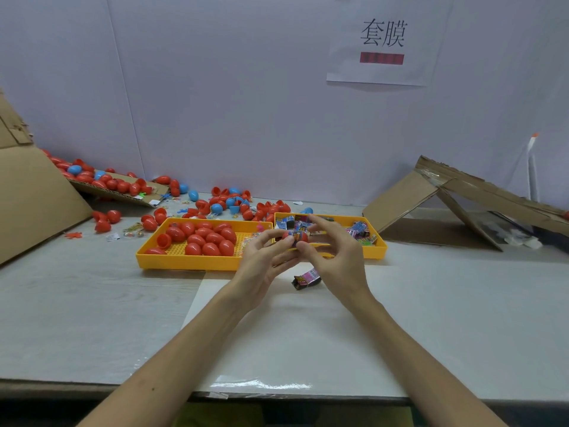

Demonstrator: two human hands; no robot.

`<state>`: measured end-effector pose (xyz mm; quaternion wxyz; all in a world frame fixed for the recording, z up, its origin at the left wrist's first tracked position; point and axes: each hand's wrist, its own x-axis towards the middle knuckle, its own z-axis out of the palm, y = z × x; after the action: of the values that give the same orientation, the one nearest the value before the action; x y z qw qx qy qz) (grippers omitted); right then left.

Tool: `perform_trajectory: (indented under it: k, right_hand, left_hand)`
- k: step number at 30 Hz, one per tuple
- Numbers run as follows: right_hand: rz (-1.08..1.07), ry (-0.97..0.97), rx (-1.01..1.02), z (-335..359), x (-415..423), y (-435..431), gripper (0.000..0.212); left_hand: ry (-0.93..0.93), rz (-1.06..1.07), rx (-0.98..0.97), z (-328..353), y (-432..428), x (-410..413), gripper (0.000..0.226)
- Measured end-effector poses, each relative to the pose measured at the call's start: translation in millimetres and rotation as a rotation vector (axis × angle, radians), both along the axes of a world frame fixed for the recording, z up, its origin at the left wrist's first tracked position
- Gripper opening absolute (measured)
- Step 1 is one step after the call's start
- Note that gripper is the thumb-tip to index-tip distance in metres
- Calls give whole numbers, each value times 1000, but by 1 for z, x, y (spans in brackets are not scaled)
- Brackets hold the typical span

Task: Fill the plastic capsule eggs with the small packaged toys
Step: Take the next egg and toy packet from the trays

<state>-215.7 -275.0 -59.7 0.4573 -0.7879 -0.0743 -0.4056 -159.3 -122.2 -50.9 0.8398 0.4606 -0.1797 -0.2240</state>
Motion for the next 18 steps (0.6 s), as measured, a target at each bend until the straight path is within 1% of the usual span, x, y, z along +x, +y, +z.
perform_trajectory:
  k: [3,5,7,13,18]
  right_hand:
    - [34,137,173,2,0,-3,22]
    - [105,192,277,3,0,-6,19]
    - [147,205,340,3,0,-8,18]
    - [302,257,562,4,1,-12,19]
    - [350,282,624,7,0,-14,36]
  left_hand:
    - [-64,58,28,-2,-2,1,36]
    - [-115,51,61,-3,-4,0,28]
    - [-127,31,53,-2,-5,-2,29]
    - [-111,-31,9,0,-4,-4,40]
    - [-98,-66,1,2,-3,-5,38]
